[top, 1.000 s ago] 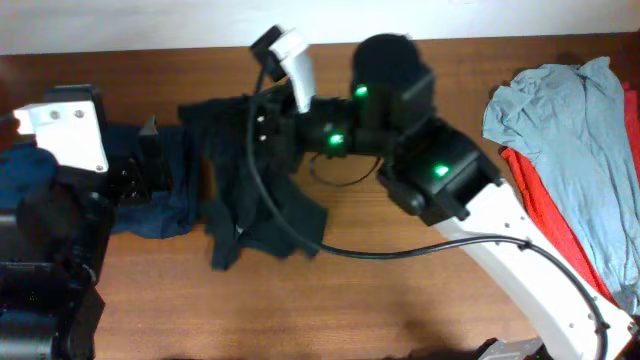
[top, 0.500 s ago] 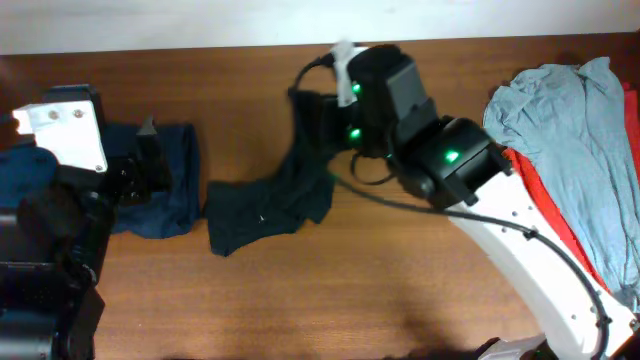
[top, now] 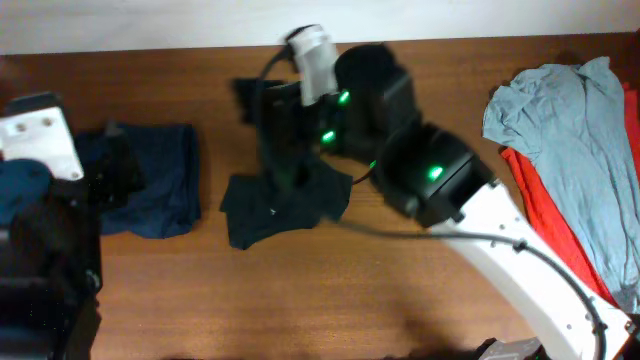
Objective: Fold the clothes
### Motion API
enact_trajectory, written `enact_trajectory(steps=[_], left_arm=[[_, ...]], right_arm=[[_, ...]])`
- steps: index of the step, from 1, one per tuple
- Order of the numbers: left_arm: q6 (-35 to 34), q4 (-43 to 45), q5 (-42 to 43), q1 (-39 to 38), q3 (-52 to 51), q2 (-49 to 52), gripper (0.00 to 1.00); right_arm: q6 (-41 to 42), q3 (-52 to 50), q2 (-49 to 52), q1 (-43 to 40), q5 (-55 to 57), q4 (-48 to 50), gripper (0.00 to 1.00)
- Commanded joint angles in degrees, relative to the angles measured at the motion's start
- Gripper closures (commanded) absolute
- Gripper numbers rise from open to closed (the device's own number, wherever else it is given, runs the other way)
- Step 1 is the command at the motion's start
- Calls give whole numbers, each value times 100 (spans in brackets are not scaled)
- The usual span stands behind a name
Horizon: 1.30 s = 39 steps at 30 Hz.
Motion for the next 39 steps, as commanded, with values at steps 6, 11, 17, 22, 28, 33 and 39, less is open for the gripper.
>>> enact_trajectory(steps=[6,11,17,22,28,33,39], left_arm=[[-122,-26,-426,35,35,-146,1],[-125,-57,-424,35,35,-146,1],[-127,-57,-382,35,33,-111,1],[-125,-63,-385,35,33,-98,1],[-125,-61,-382,35,33,-96,1],[-125,-68,-382,35,33,-96,1],[-122,-81,-382,35,33,-85,1]], right_arm=[[254,83,-210,863,448,817,96],[573,83,-210,597,634,422,96],[1001,83,-212,603,-133,1408,96],[1342,83,-210,984,-72,2186,96],[1342,83,-210,1574,660,2288,96],[1235,83,-210,1856,1200,2273,96],[1141,83,-216,1191,1790,1008,96]])
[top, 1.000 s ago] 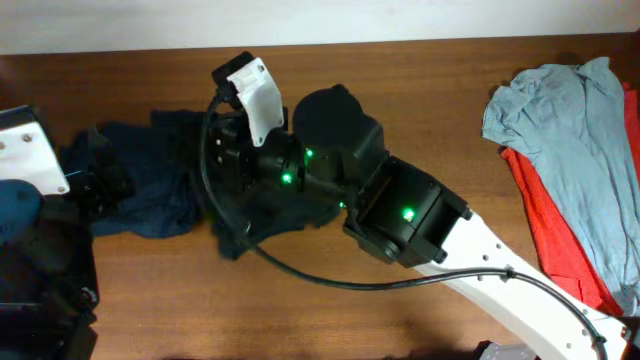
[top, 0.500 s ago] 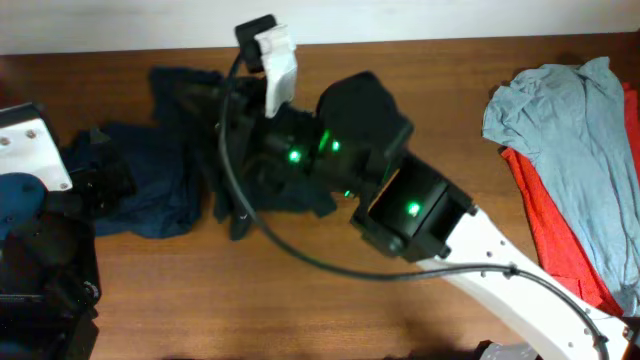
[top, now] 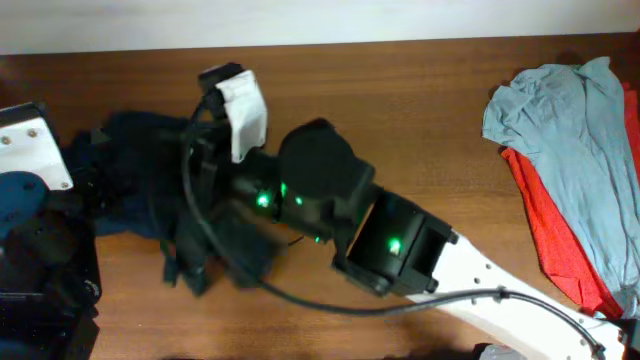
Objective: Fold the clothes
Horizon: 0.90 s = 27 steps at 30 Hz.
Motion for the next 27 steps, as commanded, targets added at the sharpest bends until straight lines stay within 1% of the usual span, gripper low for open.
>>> enact_trajectory(steps=[1,4,7,10,14,17,19,23,25,27], left_arm=[[-39,-7,-57,35,31,11,1],[-42,-7,-55,35,31,11,1],[-42,-4,0,35,31,33,1],[-39,-2,168,35,31,79,1],[-42,-4,369,35,31,188,1],[-42,-26,376,35,31,302,1],[-42,-76,378,35,31,367,1],[-39,-267,605,35,31,529,1],[-39,-328,824,35,31,625,1],[-37,-407,1239,35,31,737,1]], right_arm=[[-81,76,-120,-634,767,-970,96],[-79,76,-120,-1158,1340,-2186,96],[-76,52,-114,-1961,2223,-3827,96],[-79,-35,-111,-2529,2428,-4664,96],[-76,-267,-107,-3250,2439,-5438,95],[-76,-535,-103,-3654,2435,-5840,83],[-79,-693,-103,-3812,2435,-6013,79],[-79,-911,-103,-4015,2441,-6306,46],[-79,-929,-103,-4092,2444,-6415,42],[-79,-927,-105,-4127,2444,-6417,38]])
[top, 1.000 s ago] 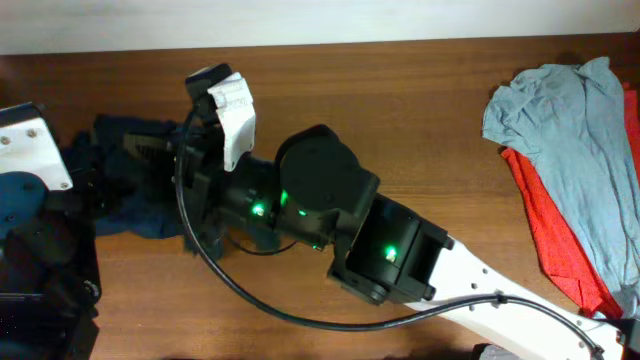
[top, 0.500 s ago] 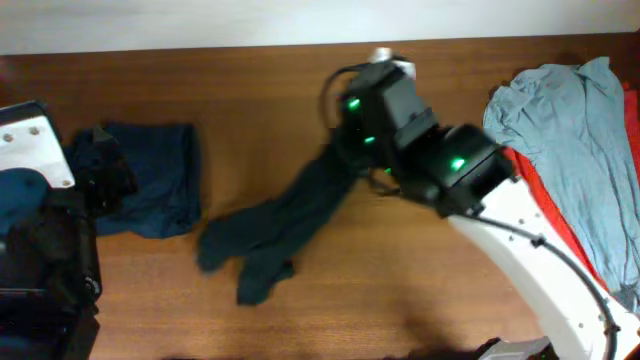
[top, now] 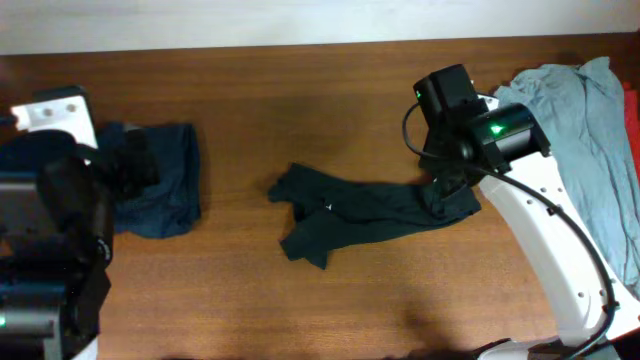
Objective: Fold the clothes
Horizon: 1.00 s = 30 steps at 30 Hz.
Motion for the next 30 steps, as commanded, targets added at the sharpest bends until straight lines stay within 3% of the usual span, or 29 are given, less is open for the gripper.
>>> enact_trajectory(steps=[1,4,11,15,17,18,22,30], left_arm=[[-33,-127,916,35,31,203,1],[46,-378,1823,35,28,505,1],[1349,-835,3676,-354,7,1779,9],[2081,-822,3735,-925,7,2667,9],[2496,-664,3716,-1329,7,3292,11],[2559,-603,3665,-1440,7,3453,17],[2553,-376,3167,-1871,7,4138,20],[2951,118,3018,-2437,7,5200,26]], right_arm=[[0,-9,-83,-87,111,13,36],[-20,-9,-81,-83,96,15,32],[-883,-9,-81,-81,-588,101,31],[-852,-9,-81,-94,-658,166,19],[-695,-7,-87,-212,-1056,286,18],[-562,-7,-87,-282,-1130,317,18],[-173,-2,-87,-901,-1261,435,18],[-472,-4,-87,-2356,-2446,444,18]])
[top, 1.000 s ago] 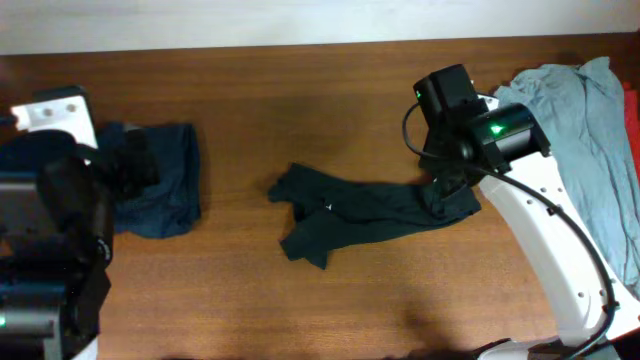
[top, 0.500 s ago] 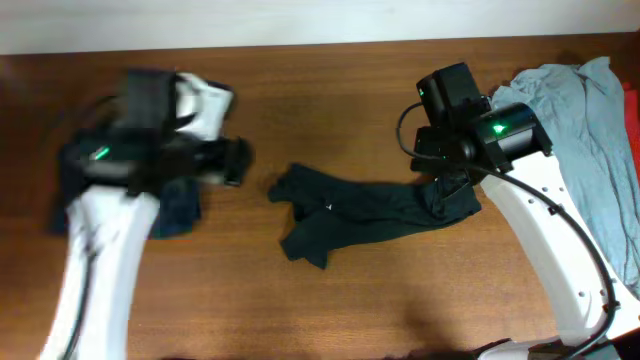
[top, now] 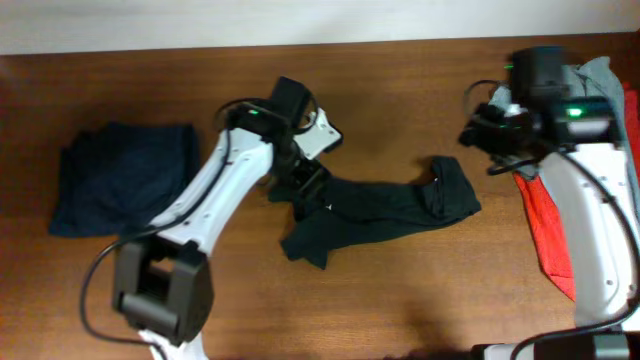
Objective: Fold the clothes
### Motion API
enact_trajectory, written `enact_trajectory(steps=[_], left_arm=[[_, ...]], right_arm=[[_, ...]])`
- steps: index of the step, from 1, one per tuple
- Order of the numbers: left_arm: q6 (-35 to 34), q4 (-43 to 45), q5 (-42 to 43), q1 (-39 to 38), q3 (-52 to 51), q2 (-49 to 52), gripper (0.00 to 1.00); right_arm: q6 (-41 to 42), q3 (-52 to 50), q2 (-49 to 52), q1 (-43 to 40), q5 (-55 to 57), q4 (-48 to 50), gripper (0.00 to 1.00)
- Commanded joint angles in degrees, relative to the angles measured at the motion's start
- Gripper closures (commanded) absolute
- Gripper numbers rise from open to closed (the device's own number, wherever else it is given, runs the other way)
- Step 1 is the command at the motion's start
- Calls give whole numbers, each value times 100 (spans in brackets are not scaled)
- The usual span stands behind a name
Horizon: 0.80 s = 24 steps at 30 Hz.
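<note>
A dark, nearly black garment [top: 380,208] lies stretched out across the middle of the table, crumpled at both ends. My left gripper [top: 303,180] is down at its left end, touching the bunched cloth; the fingers are hidden against the dark fabric. The right gripper [top: 487,148] hovers up and to the right of the garment's right end [top: 452,195], apart from it, with its fingers spread and nothing between them.
A folded navy garment [top: 125,175] lies at the far left. At the right edge, a grey-blue shirt [top: 603,70] and a red garment [top: 545,235] lie heaped, partly under my right arm [top: 590,190].
The right gripper has left the garment's right end and now sits higher, toward the heap. My left arm has come from the far left edge to the garment's left end.
First my right arm reached over the bunched dark garment at the table's centre. Then it was stretched far left with the garment beside the navy pile. Later it was at the right with the garment drawn out lengthwise. Now it has let go and the left gripper is at the other end.
</note>
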Motion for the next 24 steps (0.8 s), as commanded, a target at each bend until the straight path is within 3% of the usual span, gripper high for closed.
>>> enact_trajectory(steps=[1,7,10,12,14,16,20,24], left_arm=[[437,142,-229,-247,9,490,28],[472,579,-807,-605,9,1071,39],[472,577,-807,-699,9,1224,39],[566,590,-813,-778,9,1285,53],[592,640,-909,-828,9,1300,76],[570,640,-1150,-850,24,1292,90],[212,570,-2059,-850,98,1211,95],[205,380,-2334,-846,267,1032,97]], right_arm=[[-195,2,-87,-446,-638,-22,18],[-420,2,-87,-728,-673,-157,18],[-420,2,-87,-726,-673,-168,18],[-417,2,-87,-728,-675,-162,18],[-417,2,-87,-726,-675,-155,18],[-420,2,-87,-728,-673,-160,18],[-422,2,-87,-726,-673,-179,18],[-422,2,-87,-726,-673,-175,18]])
